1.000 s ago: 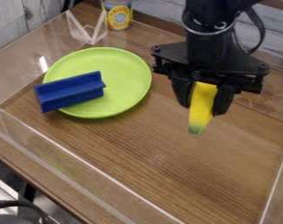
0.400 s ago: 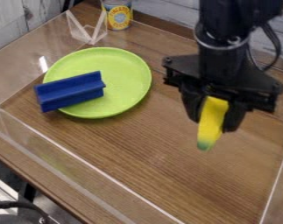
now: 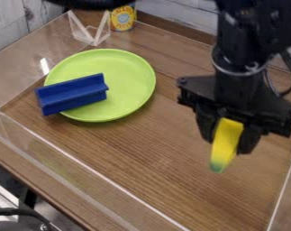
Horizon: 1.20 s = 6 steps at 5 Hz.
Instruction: Remove the banana from inside the green plate and put it on the table
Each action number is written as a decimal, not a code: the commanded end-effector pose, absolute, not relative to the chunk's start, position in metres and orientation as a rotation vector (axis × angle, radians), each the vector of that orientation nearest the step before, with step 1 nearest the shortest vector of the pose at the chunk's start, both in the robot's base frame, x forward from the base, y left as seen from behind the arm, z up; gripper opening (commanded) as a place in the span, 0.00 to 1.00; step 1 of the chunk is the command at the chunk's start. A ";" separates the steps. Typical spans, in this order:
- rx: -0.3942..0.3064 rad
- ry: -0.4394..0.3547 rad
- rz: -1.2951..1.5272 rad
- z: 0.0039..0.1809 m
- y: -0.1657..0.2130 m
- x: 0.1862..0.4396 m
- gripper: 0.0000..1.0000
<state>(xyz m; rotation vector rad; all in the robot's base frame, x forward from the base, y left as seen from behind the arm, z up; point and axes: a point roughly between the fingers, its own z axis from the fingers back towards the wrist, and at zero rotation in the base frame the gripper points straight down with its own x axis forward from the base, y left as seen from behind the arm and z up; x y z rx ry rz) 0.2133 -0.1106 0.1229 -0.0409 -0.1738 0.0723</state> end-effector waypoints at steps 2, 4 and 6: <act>-0.056 -0.194 0.043 0.121 -0.116 0.216 0.00; -0.057 -0.177 0.028 0.119 -0.112 0.214 0.00; -0.058 -0.164 0.025 0.117 -0.107 0.214 0.00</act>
